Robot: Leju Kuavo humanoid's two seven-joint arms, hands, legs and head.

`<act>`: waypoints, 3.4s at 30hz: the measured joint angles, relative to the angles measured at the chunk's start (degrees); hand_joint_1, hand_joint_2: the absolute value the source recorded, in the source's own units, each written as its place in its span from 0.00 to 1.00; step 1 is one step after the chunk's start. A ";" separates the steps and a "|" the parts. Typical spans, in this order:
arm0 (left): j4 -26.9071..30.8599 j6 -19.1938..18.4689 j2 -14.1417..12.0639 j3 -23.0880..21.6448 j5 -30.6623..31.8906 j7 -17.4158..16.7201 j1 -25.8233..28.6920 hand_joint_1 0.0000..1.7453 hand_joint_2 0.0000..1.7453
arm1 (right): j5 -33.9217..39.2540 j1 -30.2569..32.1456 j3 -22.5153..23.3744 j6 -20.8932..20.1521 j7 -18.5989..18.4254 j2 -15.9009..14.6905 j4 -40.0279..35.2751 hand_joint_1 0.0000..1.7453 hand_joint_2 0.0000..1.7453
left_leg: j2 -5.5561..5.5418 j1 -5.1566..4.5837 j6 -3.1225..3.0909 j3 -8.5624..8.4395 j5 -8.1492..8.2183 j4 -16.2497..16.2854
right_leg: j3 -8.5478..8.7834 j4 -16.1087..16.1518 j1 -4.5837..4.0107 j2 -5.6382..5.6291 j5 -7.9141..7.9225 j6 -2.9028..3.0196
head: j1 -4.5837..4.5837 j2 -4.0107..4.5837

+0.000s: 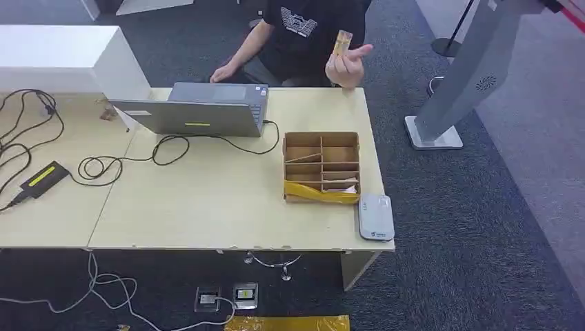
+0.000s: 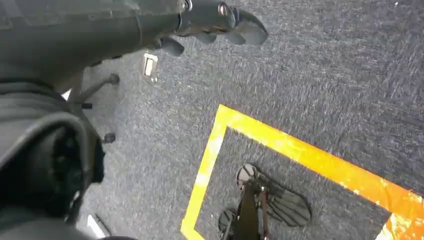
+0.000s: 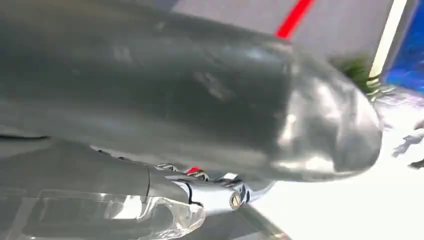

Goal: Pass the card to the sensor for recognition and then transmit it.

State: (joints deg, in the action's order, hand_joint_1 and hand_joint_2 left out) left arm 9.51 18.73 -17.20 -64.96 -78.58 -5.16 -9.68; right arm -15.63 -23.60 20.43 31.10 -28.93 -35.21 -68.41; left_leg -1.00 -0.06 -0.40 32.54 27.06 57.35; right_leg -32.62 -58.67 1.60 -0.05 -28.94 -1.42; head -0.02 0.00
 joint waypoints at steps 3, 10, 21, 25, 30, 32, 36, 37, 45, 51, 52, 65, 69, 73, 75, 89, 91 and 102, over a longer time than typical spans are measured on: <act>0.00 -0.02 -0.02 -0.09 -0.22 0.00 -0.20 0.00 0.00 | -2.62 -3.78 -5.95 -5.38 -3.92 -1.42 -12.34 0.00 0.00 | -0.01 -0.04 0.05 0.02 -0.06 -0.01 | -0.22 -0.05 0.06 0.01 0.00 0.00 | -0.09 0.00; 0.00 -3.37 -0.17 -1.57 3.30 0.57 -0.08 0.00 0.00 | 3.43 -11.31 -20.53 -14.81 12.98 -4.78 -20.90 0.00 0.00 | -0.15 0.11 0.08 0.04 -0.15 0.02 | -0.13 0.01 -0.09 0.10 0.01 0.00 | 0.07 0.00; 0.00 -4.98 -0.90 -3.89 3.15 0.42 -0.47 0.00 0.00 | -14.28 -22.08 -40.47 -18.54 49.47 2.95 15.64 0.00 1.00 | -0.53 0.45 0.26 0.24 -0.27 0.05 | -0.13 0.14 -0.41 0.43 0.11 0.05 | 0.07 0.00; 0.00 -3.36 -0.83 -4.24 2.58 0.26 -0.06 0.00 0.00 | -21.27 -24.40 -46.18 -14.49 47.66 6.28 25.43 0.00 1.00 | -0.47 0.52 0.32 0.30 -0.22 0.05 | -0.23 0.12 -0.49 0.31 0.08 0.08 | 0.07 0.00; 0.15 7.59 4.99 -4.26 2.80 0.26 -0.10 0.00 0.00 | -24.17 -26.22 -51.75 -12.15 45.82 10.80 33.60 0.00 1.00 | -0.44 0.44 0.31 0.31 -0.20 0.06 | -0.28 0.14 -0.38 0.30 0.07 0.09 | 0.02 0.00; 0.17 8.17 7.19 -4.31 2.84 0.26 0.03 0.00 0.00 | -24.21 -26.84 -53.15 -11.36 45.87 12.02 36.04 0.00 1.00 | -0.44 0.45 0.31 0.32 -0.20 0.06 | -0.26 0.15 -0.39 0.31 0.07 0.09 | 0.11 0.00; 0.48 7.87 9.51 -4.90 3.24 0.09 0.28 0.00 0.00 | -24.30 -27.68 -54.64 -9.39 46.57 13.12 39.19 0.00 1.00 | -0.43 0.45 0.28 0.33 -0.18 0.14 | -0.22 0.20 -0.39 0.27 0.09 0.07 | 0.13 0.00; 0.48 7.60 9.62 -5.14 3.28 -0.22 0.27 0.00 0.00 | -24.30 -27.74 -54.83 -9.02 46.83 13.31 39.80 0.00 1.00 | -0.39 0.44 0.27 0.32 -0.18 0.14 | -0.25 0.20 -0.38 0.22 0.09 0.07 | 0.02 0.00; 0.42 7.04 10.45 -5.68 3.80 -0.74 0.46 0.00 0.00 | -24.52 -28.47 -56.47 -7.39 47.51 14.41 44.19 0.00 1.00 | -0.31 0.49 0.27 0.30 -0.18 0.14 | -0.24 0.17 -0.45 0.21 0.09 0.07 | 0.07 0.00; 0.42 6.95 10.84 -5.86 4.07 -0.74 0.44 0.00 0.00 | -24.36 -28.51 -57.19 -6.77 47.84 14.80 45.57 0.00 1.00 | -0.24 0.48 0.27 0.29 -0.18 0.15 | -0.26 0.18 -0.44 0.16 0.09 0.07 | 0.07 0.00; 0.42 6.95 10.86 -6.03 4.18 -0.74 0.44 0.00 0.00 | -24.37 -28.53 -57.21 -6.75 47.84 14.86 45.88 0.00 1.00 | -0.24 0.48 0.27 0.29 -0.18 0.15 | -0.25 0.18 -0.44 0.16 0.09 0.07 | 0.07 0.00; 0.39 6.88 11.15 -7.10 4.94 -0.31 0.44 0.00 0.00 | -24.56 -28.51 -57.56 -5.29 46.61 15.17 48.59 0.00 1.00 | -0.18 0.48 0.27 0.26 -0.17 0.15 | -0.25 0.18 -0.44 0.07 0.10 0.07 | 0.09 0.00; 0.39 6.86 11.17 -7.10 4.94 -0.28 0.44 0.00 0.00 | -24.82 -28.51 -57.61 -5.13 45.98 15.17 49.09 1.00 1.00 | -0.17 0.48 0.27 0.26 -0.17 0.15 | -0.25 0.18 -0.44 0.07 0.10 0.07 | 0.05 0.00; 0.39 6.10 11.17 -7.13 5.42 0.83 0.44 0.00 0.00 | -24.80 -28.50 -57.65 -4.67 45.87 15.17 49.48 1.00 1.00 | -0.17 0.48 0.27 0.25 -0.17 0.15 | -0.26 0.18 -0.44 0.07 0.10 0.07 | 0.07 0.00; 0.37 5.88 11.15 -7.19 5.62 1.42 0.43 0.00 0.00 | -24.71 -28.49 -57.67 -4.61 45.85 15.15 49.74 1.00 1.00 | -0.17 0.48 0.27 0.25 -0.17 0.15 | -0.26 0.18 -0.44 0.06 0.10 0.07 | 0.09 0.00; 0.37 5.90 11.08 -8.15 5.38 1.92 0.44 0.00 0.00 | -24.43 -28.36 -57.65 -3.52 47.73 14.71 50.31 1.00 1.00 | -0.16 0.48 0.27 0.25 -0.17 0.15 | -0.24 0.17 -0.44 0.06 0.10 0.07 | 0.07 0.00; 0.37 5.99 11.08 -8.15 5.16 1.92 0.44 0.00 0.00 | -24.43 -28.37 -57.65 -3.21 48.05 14.71 50.31 1.00 1.00 | -0.16 0.48 0.27 0.25 -0.17 0.15 | -0.24 0.17 -0.44 0.06 0.10 0.07 | 0.07 0.00; 0.37 7.21 10.82 -8.17 3.89 0.66 0.45 0.00 0.00 | -21.00 -25.55 -56.97 -2.80 49.87 13.93 48.13 1.00 1.00 | -0.16 0.48 0.27 0.24 -0.17 0.15 | -0.25 0.18 -0.44 0.05 0.10 0.07 | 0.07 0.00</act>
State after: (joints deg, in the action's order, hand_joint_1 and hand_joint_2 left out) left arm 9.88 25.94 -6.38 -73.13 -74.68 -4.50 -9.23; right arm -36.63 -49.14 -36.54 28.30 20.94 -21.29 -20.28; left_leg -1.15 0.43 -0.13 32.77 26.89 57.51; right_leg -32.87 -58.49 1.15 0.01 -28.84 -1.35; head 0.04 0.00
